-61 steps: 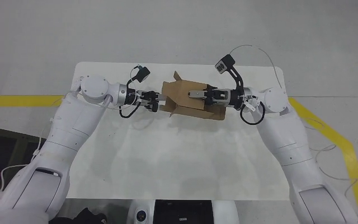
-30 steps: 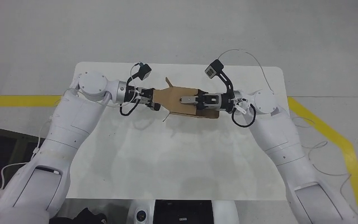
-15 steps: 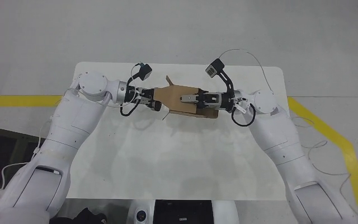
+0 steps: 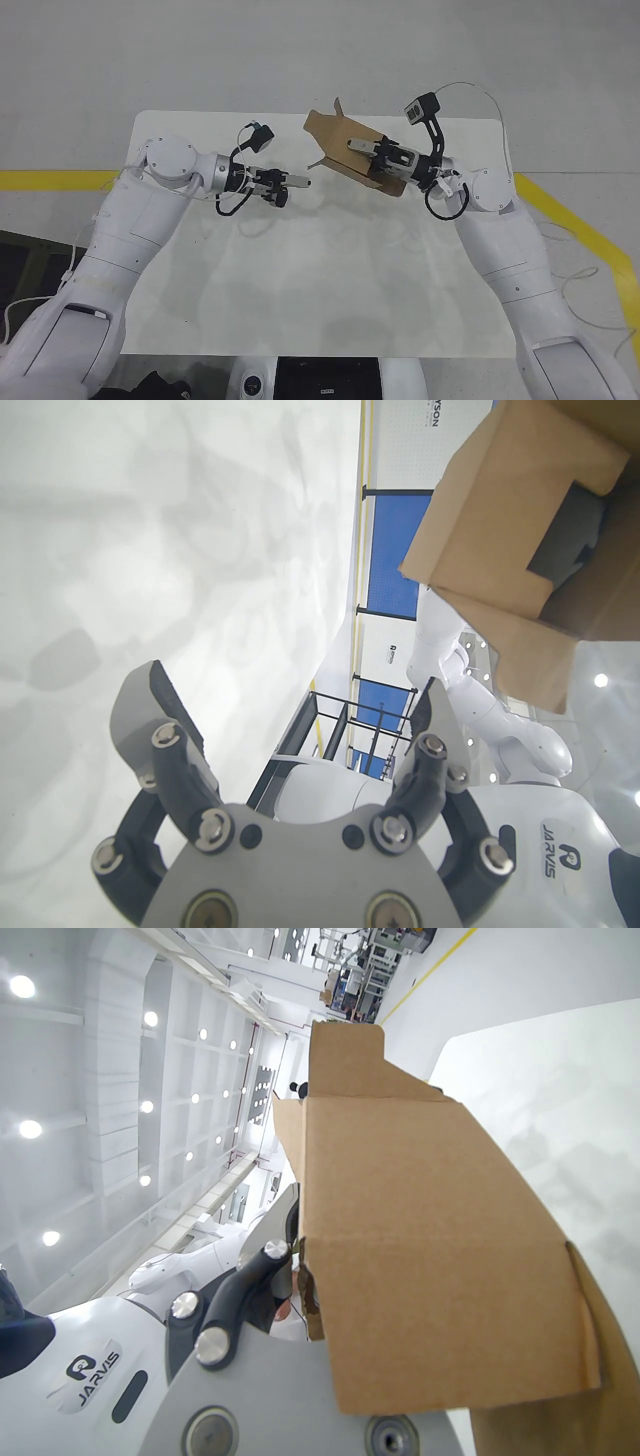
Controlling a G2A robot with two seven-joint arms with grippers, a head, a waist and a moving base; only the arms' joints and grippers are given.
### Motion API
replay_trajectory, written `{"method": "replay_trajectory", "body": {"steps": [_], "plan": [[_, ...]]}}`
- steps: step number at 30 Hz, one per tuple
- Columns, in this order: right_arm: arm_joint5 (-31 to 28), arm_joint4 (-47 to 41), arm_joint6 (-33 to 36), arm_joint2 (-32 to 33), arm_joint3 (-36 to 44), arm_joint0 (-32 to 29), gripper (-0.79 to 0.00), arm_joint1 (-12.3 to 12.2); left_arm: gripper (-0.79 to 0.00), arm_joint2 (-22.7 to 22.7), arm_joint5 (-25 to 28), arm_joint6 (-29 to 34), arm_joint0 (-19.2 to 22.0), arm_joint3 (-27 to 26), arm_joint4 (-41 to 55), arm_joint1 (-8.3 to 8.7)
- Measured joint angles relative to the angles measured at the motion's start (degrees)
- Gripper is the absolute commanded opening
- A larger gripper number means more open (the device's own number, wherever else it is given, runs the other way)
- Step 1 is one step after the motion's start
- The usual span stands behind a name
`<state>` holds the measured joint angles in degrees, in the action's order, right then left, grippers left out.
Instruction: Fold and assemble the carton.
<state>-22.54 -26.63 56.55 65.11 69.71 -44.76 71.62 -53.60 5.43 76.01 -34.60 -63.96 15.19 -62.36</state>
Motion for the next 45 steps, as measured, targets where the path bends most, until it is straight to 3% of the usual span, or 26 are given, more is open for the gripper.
{"method": "replay_trajectory", "body": {"steps": [6,20,45], "plan": [[1.9,3.4,-2.1,-0.4,1.8,-1.3,-0.785,-0.2,0.0,0.4,-0.7,-0.2,-0.5,-2.4,-0.1,-0.06],[4.9,3.9,4.3,-2.6,3.0,-1.0,-0.785,-0.2,0.0,-2.3,-1.2,-1.6,1.3,1.1,1.1,0.35],[4.3,2.4,5.8,-5.6,0.8,1.3,-0.785,0.6,0.0,-1.4,-0.7,0.7,0.6,-1.0,1.7,0.27]]}}
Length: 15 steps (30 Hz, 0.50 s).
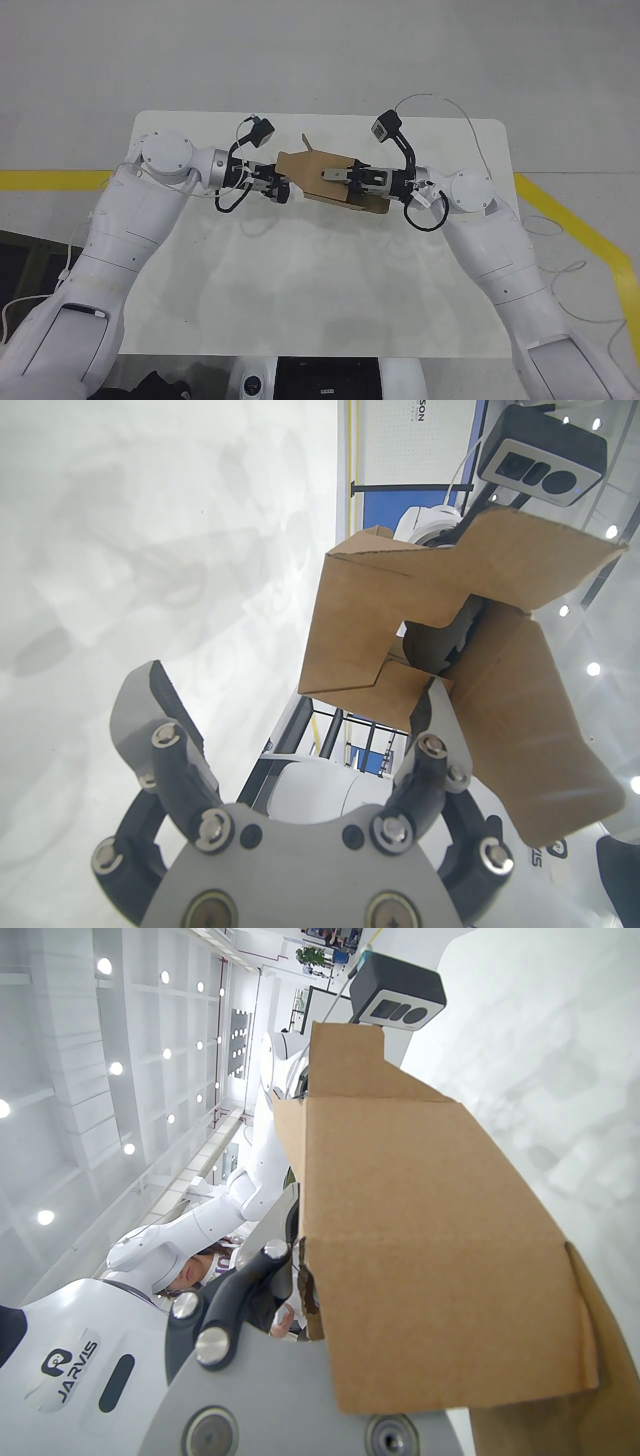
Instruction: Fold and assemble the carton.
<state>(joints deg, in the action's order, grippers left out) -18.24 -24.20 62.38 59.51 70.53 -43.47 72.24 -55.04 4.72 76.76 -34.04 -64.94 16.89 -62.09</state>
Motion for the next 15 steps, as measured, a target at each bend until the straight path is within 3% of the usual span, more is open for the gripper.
{"method": "replay_trajectory", "body": {"steps": [15], "plan": [[0.5,-0.3,2.7,0.1,-0.8,0.5,-0.785,-0.2,0.0,0.2,0.3,-0.3,0.2,0.3,-1.3,0.06]]}}
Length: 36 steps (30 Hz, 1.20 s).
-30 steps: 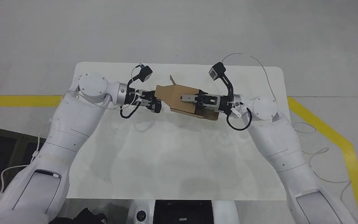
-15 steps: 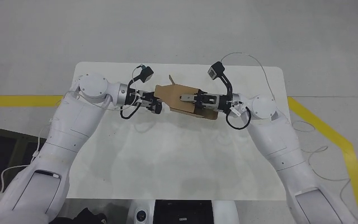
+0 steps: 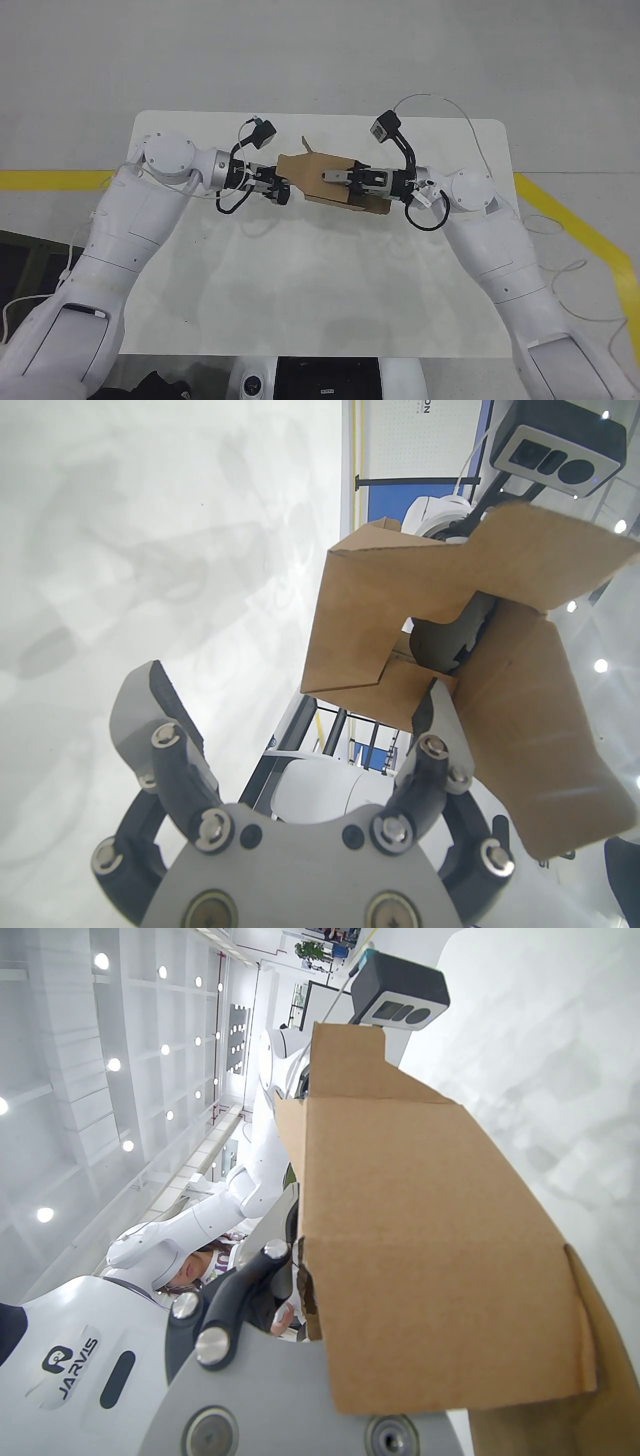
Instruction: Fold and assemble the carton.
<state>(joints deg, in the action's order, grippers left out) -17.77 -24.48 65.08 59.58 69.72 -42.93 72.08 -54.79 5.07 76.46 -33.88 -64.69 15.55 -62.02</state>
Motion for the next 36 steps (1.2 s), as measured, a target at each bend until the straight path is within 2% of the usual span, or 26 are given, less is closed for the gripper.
{"method": "replay_trajectory", "body": {"steps": [9,12,17,26,36], "plan": [[2.2,0.2,5.1,2.1,-1.3,-0.9,-0.785,-1.1,0.0,-2.3,0.9,-0.7,0.7,5.5,-1.4,0.79],[3.8,0.3,9.2,1.6,-0.8,-1.2,-0.785,-1.4,0.0,-2.9,0.6,-1.2,1.0,8.0,-1.5,0.95],[4.5,-0.6,13.4,-0.7,-0.4,-1.0,-0.785,-1.1,0.0,-2.5,0.8,-1.5,1.6,8.6,-1.9,0.84],[3.7,-2.6,13.7,-4.9,-1.9,0.6,-0.785,0.2,0.0,0.5,1.4,-0.8,1.5,5.6,-1.7,-0.17],[-0.7,-6.1,7.5,-1.4,-4.3,0.2,-0.785,0.0,0.0,1.2,1.8,2.1,1.2,4.5,-0.7,-0.29]]}}
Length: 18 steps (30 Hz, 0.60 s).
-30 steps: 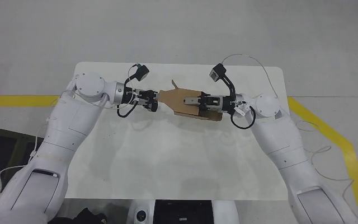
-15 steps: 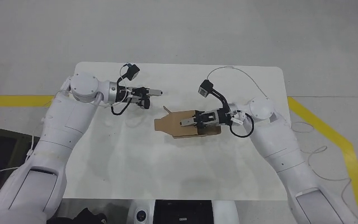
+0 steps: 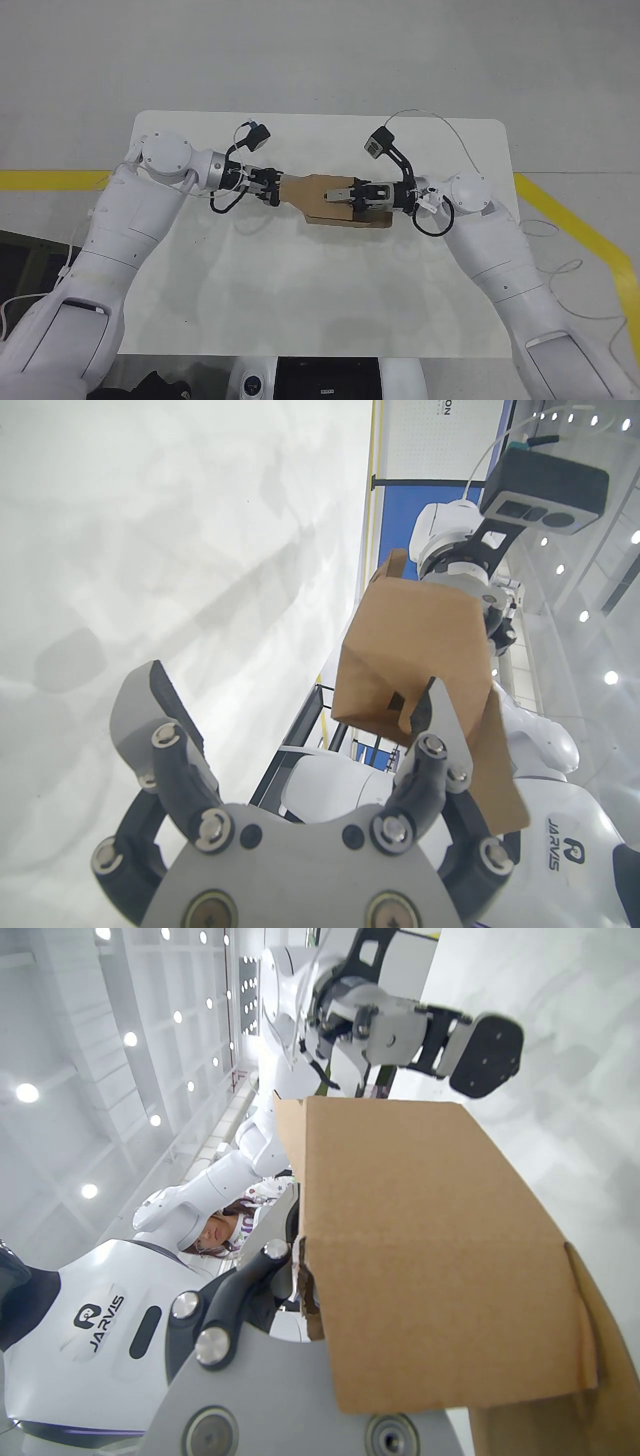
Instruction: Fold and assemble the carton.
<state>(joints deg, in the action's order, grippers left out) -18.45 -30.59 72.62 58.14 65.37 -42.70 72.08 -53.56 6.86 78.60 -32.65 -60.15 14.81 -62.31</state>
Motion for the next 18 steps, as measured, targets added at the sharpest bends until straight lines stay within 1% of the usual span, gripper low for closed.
{"method": "replay_trajectory", "body": {"steps": [11,18], "plan": [[0.3,0.7,-1.3,-0.2,1.5,-0.4,-0.785,0.0,0.0,0.2,-0.4,0.6,-0.8,-3.0,0.4,0.06],[0.3,0.8,-1.1,-0.7,1.3,0.0,-0.785,0.2,0.0,0.4,-0.6,0.5,-0.9,-3.7,0.3,0.06]]}}
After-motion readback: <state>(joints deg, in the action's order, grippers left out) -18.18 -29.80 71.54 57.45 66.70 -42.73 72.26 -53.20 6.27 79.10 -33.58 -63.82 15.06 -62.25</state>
